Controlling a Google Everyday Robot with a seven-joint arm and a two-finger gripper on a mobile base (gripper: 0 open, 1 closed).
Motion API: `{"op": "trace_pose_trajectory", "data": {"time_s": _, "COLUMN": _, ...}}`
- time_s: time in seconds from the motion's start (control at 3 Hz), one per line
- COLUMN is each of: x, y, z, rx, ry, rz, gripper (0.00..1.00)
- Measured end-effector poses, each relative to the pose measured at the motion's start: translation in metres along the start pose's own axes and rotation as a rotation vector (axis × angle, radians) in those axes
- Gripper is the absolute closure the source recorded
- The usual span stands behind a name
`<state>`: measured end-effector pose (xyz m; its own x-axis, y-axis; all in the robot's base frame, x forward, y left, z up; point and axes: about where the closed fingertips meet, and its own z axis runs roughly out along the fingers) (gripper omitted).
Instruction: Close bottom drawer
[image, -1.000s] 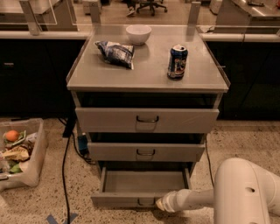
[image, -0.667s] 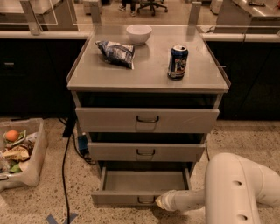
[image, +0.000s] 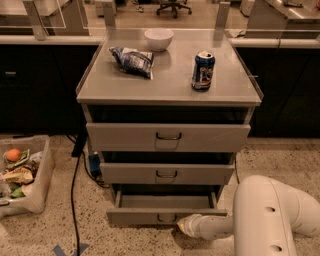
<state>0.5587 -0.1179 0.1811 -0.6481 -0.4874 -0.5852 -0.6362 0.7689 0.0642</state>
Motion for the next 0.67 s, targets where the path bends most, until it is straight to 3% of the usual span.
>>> {"op": "trace_pose_trajectory", "data": {"time_s": 0.33, "x": -0.0099, "y": -0.0063, "z": 0.0174, "rx": -0.014, "ry": -0.048, "rz": 0.058, "gripper": 1.00}}
{"op": "trace_pose_trajectory", "data": {"time_s": 0.67, "x": -0.0101, "y": -0.0065, "z": 0.0181, "rx": -0.013, "ry": -0.048, "rz": 0.058, "gripper": 1.00}}
